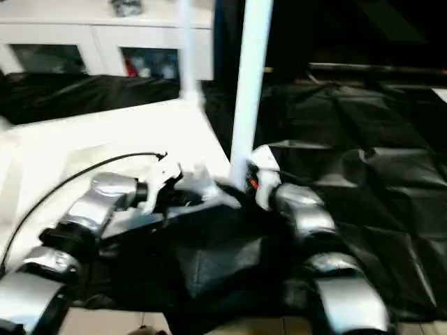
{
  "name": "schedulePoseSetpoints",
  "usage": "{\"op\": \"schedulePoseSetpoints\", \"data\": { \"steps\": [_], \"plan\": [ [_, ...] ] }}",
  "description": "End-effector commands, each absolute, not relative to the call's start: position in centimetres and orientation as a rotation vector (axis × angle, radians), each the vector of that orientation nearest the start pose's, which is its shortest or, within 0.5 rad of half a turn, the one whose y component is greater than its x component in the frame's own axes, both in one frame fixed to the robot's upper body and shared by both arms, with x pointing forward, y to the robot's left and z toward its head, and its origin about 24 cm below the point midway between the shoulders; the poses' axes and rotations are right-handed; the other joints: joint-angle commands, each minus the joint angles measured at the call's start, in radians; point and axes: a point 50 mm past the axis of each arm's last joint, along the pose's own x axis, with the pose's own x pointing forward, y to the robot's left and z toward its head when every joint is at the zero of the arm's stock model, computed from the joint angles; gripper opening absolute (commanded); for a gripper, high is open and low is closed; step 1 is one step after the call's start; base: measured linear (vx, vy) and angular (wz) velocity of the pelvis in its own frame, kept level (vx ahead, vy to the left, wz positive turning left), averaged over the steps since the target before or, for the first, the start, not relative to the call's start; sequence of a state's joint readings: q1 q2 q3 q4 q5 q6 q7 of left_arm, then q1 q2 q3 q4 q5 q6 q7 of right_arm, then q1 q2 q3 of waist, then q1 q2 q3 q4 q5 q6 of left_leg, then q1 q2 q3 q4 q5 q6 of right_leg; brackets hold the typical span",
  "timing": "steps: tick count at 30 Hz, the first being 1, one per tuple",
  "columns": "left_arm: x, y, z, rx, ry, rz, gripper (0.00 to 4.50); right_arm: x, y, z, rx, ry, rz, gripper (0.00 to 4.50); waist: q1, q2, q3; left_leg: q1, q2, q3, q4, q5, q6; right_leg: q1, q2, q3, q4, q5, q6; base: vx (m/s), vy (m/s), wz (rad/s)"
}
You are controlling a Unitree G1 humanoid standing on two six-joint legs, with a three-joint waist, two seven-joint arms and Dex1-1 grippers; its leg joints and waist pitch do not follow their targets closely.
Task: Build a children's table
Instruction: Rotate leg to tighten
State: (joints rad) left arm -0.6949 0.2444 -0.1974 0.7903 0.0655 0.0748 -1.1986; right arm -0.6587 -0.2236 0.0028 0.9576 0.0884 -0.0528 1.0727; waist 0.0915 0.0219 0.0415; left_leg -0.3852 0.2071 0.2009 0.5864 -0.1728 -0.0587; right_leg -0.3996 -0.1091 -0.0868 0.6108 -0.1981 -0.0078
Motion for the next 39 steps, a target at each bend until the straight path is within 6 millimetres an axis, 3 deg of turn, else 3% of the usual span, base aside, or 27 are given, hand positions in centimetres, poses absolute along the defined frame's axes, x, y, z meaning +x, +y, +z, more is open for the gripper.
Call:
{"op": "schedulePoseSetpoints", "data": {
  "steps": [1, 4, 7, 13, 17, 21, 23, 27, 32, 33, 39],
  "plan": [
    [33.0, 8.9, 6.0, 0.313, 0.358, -1.408, 0.0, 31.7, -11.1, 2.2, 0.026, 0.382, 1.288, 3.55, 0.002, -0.009, -0.057, 0.021, 0.035, -0.011, -0.07, -0.22, 0.087, 0.046, -0.047, 0.044, -0.07, -0.141, -0.261, 0.0, 0.0, 0.0],
    [33.0, 9.6, 6.2, 0.326, 0.371, -1.426, 0.0, 30.9, -11.9, 2.1, 0.031, 0.414, 1.382, 3.55, 0.007, -0.01, -0.056, 0.022, 0.037, -0.012, -0.072, -0.236, 0.073, 0.045, -0.049, 0.045, -0.072, -0.171, -0.253, 0.0, 0.0, 0.0],
    [33.1, 9.8, 6.3, 0.327, 0.373, -1.424, 0.0, 30.8, -12.1, 2.1, 0.032, 0.425, 1.39, 3.23, 0.009, -0.01, -0.057, 0.022, 0.036, -0.012, -0.073, -0.231, 0.062, 0.045, -0.05, 0.045, -0.072, -0.174, -0.252, 0.0, 0.0, 0.0],
    [33.0, 9.8, 6.4, 0.322, 0.376, -1.441, 0.0, 30.7, -12.1, 2.4, 0.07, 0.436, 1.412, 2.85, 0.015, -0.01, -0.061, 0.021, 0.035, -0.012, -0.069, -0.187, 0.072, 0.047, -0.049, 0.044, -0.064, -0.112, -0.261, 0.0, 0.0, 0.0],
    [33.1, 9.7, 6.4, 0.318, 0.372, -1.438, 0.0, 30.9, -12.0, 2.5, 0.071, 0.423, 1.384, 2.7, 0.016, -0.009, -0.06, 0.022, 0.035, -0.012, -0.07, -0.198, 0.068, 0.045, -0.05, 0.044, -0.067, -0.128, -0.261, 0.0, 0.0, 0.0],
    [33.6, 9.2, 6.3, 0.299, 0.365, -1.362, 0.0, 32.1, -11.7, 2.0, 0.04, 0.406, 1.183, 2.67, 0.014, -0.008, -0.057, 0.024, 0.037, -0.013, -0.074, -0.226, 0.044, 0.042, -0.052, 0.045, -0.072, -0.183, -0.247, 0.0, 0.0, 0.0],
    [34.0, 8.8, 6.2, 0.299, 0.362, -1.298, 0.0, 32.8, -11.4, 1.6, 0.026, 0.408, 1.034, 2.66, 0.004, -0.008, -0.052, 0.026, 0.034, -0.016, -0.08, -0.272, 0.013, 0.039, -0.053, 0.046, -0.081, -0.264, -0.227, 0.0, 0.0, 0.0],
    [34.6, 7.5, 6.1, 0.281, 0.354, -1.179, 0.0, 33.6, -10.8, 0.8, 0.014, 0.425, 0.807, 2.65, -0.012, -0.008, -0.05, 0.029, 0.03, -0.019, -0.082, -0.302, -0.01, 0.035, -0.053, 0.047, -0.091, -0.332, -0.198, 0.0, 0.0, 0.0],
    [34.6, 5.4, 6.2, 0.241, 0.327, -1.13, 0.0, 34.0, -9.7, -0.1, 0.042, 0.47, 0.581, 2.65, -0.016, -0.007, -0.055, 0.025, 0.028, -0.017, -0.08, -0.273, 0.003, 0.036, -0.048, 0.048, -0.086, -0.261, -0.198, 0.0, 0.0, 0.0],
    [34.6, 5.3, 6.2, 0.239, 0.324, -1.132, 0.0, 34.0, -9.5, -0.1, 0.06, 0.47, 0.595, 3.21, -0.017, -0.008, -0.056, 0.023, 0.027, -0.018, -0.08, -0.264, 0.007, 0.039, -0.048, 0.048, -0.084, -0.247, -0.2, 0.0, 0.0, 0.0],
    [34.1, 5.4, 6.0, 0.258, 0.311, -1.201, 0.0, 34.3, -9.0, 0.8, 0.054, 0.419, 0.682, 3.71, -0.014, -0.006, -0.06, 0.018, 0.027, -0.014, -0.073, -0.21, 0.05, 0.044, -0.046, 0.045, -0.073, -0.129, -0.23, 0.0, 0.0, 0.0]
  ]
}}
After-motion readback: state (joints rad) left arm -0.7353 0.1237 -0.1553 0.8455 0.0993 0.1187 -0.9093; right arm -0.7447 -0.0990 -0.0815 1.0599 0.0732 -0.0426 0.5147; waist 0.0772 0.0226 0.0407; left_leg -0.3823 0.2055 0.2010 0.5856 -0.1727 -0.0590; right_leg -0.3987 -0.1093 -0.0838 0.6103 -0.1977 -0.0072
